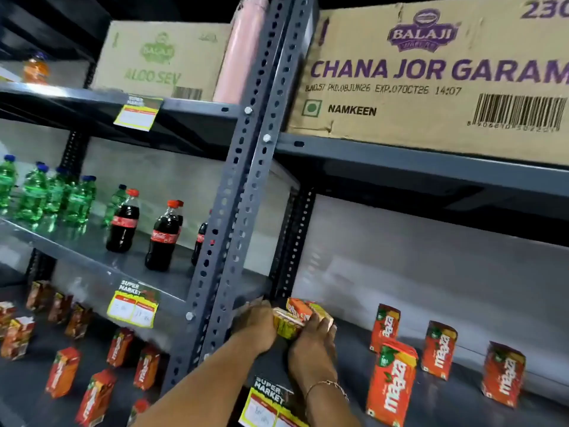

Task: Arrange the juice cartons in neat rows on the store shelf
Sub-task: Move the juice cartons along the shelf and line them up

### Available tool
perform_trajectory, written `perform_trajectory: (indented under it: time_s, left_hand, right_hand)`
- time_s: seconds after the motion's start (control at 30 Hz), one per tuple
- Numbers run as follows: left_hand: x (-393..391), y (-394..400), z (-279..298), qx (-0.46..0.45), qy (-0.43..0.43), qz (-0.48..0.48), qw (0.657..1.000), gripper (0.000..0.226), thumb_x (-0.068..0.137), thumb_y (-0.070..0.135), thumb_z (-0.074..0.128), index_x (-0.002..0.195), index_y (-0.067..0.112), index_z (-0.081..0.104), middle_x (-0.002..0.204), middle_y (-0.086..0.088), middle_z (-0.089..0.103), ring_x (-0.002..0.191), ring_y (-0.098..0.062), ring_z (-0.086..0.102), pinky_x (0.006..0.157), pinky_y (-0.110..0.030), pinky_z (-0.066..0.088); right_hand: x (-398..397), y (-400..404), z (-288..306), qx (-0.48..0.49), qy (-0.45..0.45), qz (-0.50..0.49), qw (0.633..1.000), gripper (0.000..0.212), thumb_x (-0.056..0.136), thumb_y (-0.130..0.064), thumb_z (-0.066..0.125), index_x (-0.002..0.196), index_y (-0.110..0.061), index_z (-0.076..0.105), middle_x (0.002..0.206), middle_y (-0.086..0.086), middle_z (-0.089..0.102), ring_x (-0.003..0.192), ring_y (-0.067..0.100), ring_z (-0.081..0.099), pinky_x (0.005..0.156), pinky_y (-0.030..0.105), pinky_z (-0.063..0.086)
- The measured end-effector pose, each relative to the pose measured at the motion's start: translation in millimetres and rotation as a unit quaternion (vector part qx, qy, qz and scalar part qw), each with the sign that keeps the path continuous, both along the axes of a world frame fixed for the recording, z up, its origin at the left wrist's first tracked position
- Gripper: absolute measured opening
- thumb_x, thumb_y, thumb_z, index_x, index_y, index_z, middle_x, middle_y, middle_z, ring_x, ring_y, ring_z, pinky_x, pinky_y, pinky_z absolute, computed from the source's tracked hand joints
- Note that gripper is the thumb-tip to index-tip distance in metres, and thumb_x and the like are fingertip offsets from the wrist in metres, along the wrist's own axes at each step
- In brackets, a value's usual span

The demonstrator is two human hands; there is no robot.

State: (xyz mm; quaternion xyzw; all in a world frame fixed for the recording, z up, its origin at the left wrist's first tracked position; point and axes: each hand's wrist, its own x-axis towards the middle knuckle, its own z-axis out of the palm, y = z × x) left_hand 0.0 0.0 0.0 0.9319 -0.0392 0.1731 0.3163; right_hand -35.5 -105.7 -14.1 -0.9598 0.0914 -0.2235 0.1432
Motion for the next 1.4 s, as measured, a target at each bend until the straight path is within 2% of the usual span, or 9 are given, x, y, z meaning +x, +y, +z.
perform_trajectory:
  time_s: [0.17,0.37,0.57,0.7,0.9,0.97,1.1,1.2,1.4]
  left_hand:
    - [24.7,-2.8,-13.5,-0.087,0.036,0.001,0.996,0.046,0.097,0.028,0.018,0.120,0.013,0.056,0.123,-0.018,0.058,0.107,-0.034,0.057,0.094,-0.045,0.046]
    - [28.5,1.1,-10.4,-0.032,0.048,-0.017,0.998,0.034,0.090,0.012,0.040,0.124,0.014,0.047,0.123,-0.016,0.057,0.107,-0.034,0.056,0.088,-0.041,0.049]
    - [25.9,7.8,-2.0,-0.152,0.041,-0.056,0.986,0.053,0.088,0.002,0.045,0.138,0.014,0.037,0.139,-0.014,0.046,0.121,-0.034,0.050,0.100,-0.040,0.043]
    - [20.1,9.5,-0.4,-0.180,0.037,-0.087,0.979,0.044,0.089,0.007,0.053,0.131,0.019,0.045,0.136,-0.008,0.044,0.118,-0.027,0.050,0.091,-0.030,0.043]
    - [14.2,12.4,3.7,-0.193,0.046,-0.088,0.976,0.035,0.091,0.010,0.054,0.125,0.013,0.050,0.131,-0.009,0.046,0.117,-0.025,0.050,0.095,-0.032,0.042]
    - [12.8,12.6,5.4,-0.177,0.047,-0.076,0.980,0.032,0.092,0.012,0.051,0.124,0.011,0.050,0.131,-0.010,0.046,0.117,-0.027,0.050,0.095,-0.033,0.043]
    - [11.4,13.1,6.1,-0.162,0.048,-0.069,0.983,0.043,0.093,0.006,0.046,0.135,0.015,0.042,0.140,-0.011,0.039,0.124,-0.028,0.045,0.098,-0.035,0.042]
    - [10.5,13.1,8.2,-0.147,0.056,-0.072,0.985,0.040,0.095,0.010,0.042,0.134,0.018,0.045,0.140,-0.010,0.040,0.122,-0.028,0.046,0.092,-0.033,0.043]
    - [9.0,11.5,8.8,-0.080,0.073,-0.102,0.989,0.033,0.092,0.019,0.046,0.121,0.018,0.062,0.124,-0.009,0.059,0.113,-0.029,0.054,0.090,-0.034,0.047]
  right_hand:
    - [21.0,2.4,8.1,0.065,-0.002,-0.018,0.998,0.052,0.088,-0.016,0.045,0.139,-0.007,0.037,0.142,0.015,0.038,0.129,0.035,0.040,0.107,0.039,0.039]
    - [27.0,2.2,12.0,0.153,-0.010,-0.024,0.988,0.041,0.083,-0.022,0.063,0.123,-0.016,0.058,0.127,0.008,0.056,0.111,0.029,0.060,0.096,0.037,0.050]
    - [17.7,-6.2,14.2,0.312,-0.116,-0.058,0.941,0.030,0.074,-0.039,0.076,0.095,-0.019,0.068,0.104,0.006,0.073,0.073,0.018,0.066,0.053,0.010,0.042]
    - [17.7,-11.9,19.0,0.368,-0.067,-0.110,0.921,0.053,0.084,-0.052,0.061,0.112,-0.007,0.066,0.104,0.014,0.072,0.081,0.029,0.071,0.060,0.027,0.052]
    - [15.5,-8.8,20.8,0.364,-0.052,-0.149,0.918,0.075,0.086,-0.071,0.035,0.107,-0.007,0.066,0.100,0.015,0.072,0.082,0.027,0.068,0.049,0.024,0.035]
    - [12.1,-7.0,21.1,0.365,-0.053,-0.131,0.920,0.068,0.080,-0.075,0.042,0.102,-0.014,0.062,0.099,0.009,0.071,0.077,0.022,0.064,0.052,0.025,0.037]
    - [9.0,-10.5,12.3,0.420,-0.089,-0.009,0.903,0.041,0.068,-0.032,0.084,0.096,-0.028,0.055,0.094,-0.005,0.062,0.088,0.016,0.063,0.080,0.031,0.054]
    - [7.7,-11.5,14.2,0.487,-0.131,0.016,0.864,0.039,0.069,-0.002,0.082,0.080,-0.027,0.055,0.085,-0.005,0.063,0.076,0.011,0.061,0.061,0.026,0.055]
    - [3.9,-18.7,15.7,0.466,-0.283,0.103,0.832,0.034,0.077,-0.002,0.075,0.098,-0.024,0.059,0.101,0.002,0.068,0.097,0.016,0.065,0.083,0.036,0.057]
